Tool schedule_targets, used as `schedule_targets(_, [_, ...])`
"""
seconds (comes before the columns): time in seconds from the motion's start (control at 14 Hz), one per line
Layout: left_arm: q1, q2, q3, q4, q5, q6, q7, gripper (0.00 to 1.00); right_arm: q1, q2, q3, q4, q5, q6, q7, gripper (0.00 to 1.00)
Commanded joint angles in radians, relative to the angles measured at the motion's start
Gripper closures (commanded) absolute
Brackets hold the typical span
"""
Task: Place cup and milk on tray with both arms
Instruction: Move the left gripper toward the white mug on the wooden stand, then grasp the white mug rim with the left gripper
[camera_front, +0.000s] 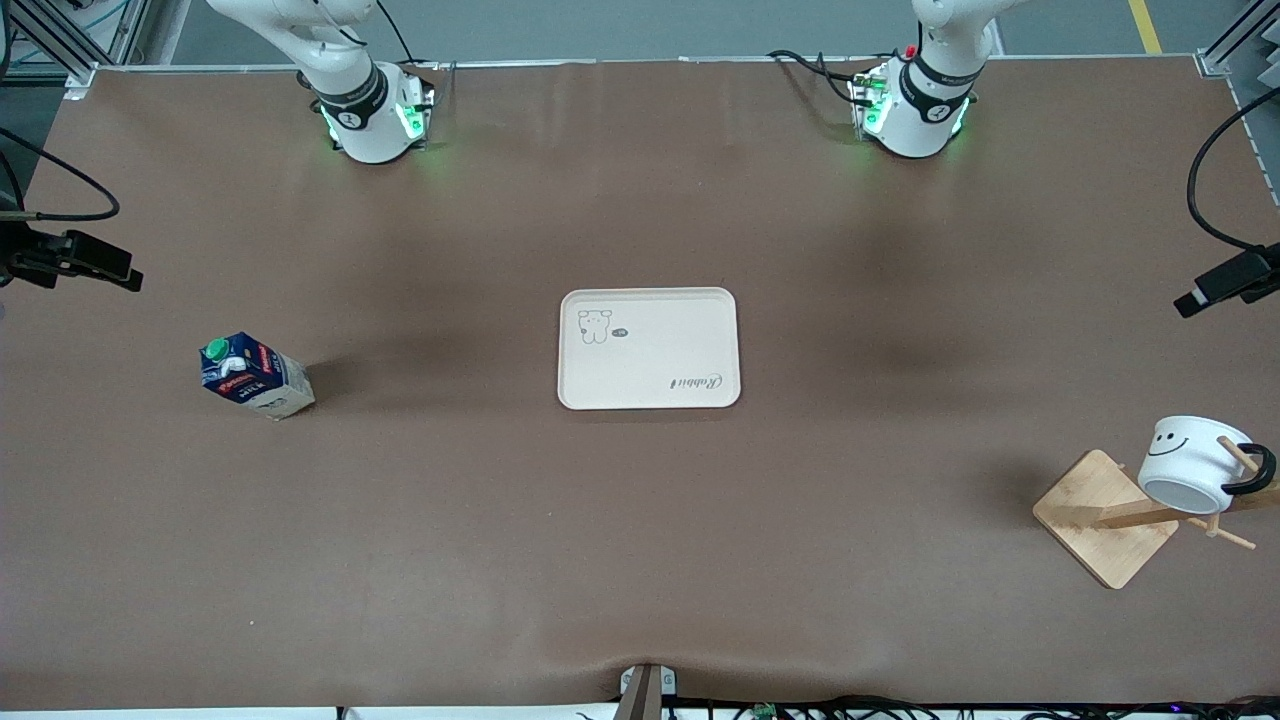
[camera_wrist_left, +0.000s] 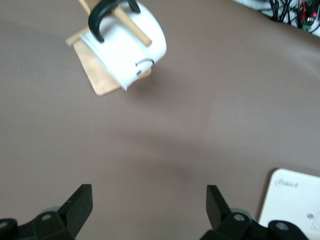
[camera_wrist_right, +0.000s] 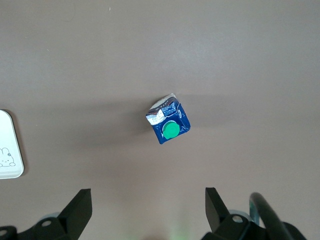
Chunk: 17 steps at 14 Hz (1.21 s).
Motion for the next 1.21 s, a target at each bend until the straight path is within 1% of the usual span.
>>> schedule_targets(0.0, [0.009, -0.006, -0.005, -0.072, -0.046, 0.130, 0.041, 0.00, 0.002, 0.011, 0.003, 0.021, -0.002, -0.015, 0.002, 0.00])
schedule_targets(0.14, [0.042, 0.025, -0.005, -0.092, -0.124, 0.175, 0.091, 0.00, 0.007, 0.012, 0.003, 0.022, 0.008, -0.016, 0.002, 0.00])
schedule_targets(0.43, [0.073, 0.094, -0.005, -0.083, -0.197, 0.252, 0.260, 0.00, 0.005, 0.014, 0.004, 0.019, 0.010, -0.015, 0.003, 0.00])
schedule_targets(0.64, [0.110, 0.158, -0.005, -0.054, -0.307, 0.273, 0.419, 0.00, 0.008, 0.015, 0.004, 0.022, 0.010, -0.016, 0.003, 0.00])
schedule_targets(0.79, [0.130, 0.215, -0.005, -0.007, -0.339, 0.273, 0.534, 0.00, 0.007, 0.017, 0.004, 0.021, 0.010, -0.015, 0.003, 0.00])
schedule_targets(0.86, [0.130, 0.235, -0.005, 0.013, -0.359, 0.273, 0.553, 0.00, 0.002, 0.018, 0.004, 0.019, 0.012, -0.015, 0.003, 0.00])
schedule_targets(1.0, [0.125, 0.244, -0.005, 0.018, -0.404, 0.288, 0.556, 0.00, 0.008, 0.017, 0.004, 0.022, 0.010, -0.015, 0.003, 0.00])
schedule_targets(1.14, [0.124, 0.282, -0.009, 0.020, -0.407, 0.347, 0.605, 0.00, 0.008, 0.017, 0.004, 0.022, 0.010, -0.016, 0.005, 0.00])
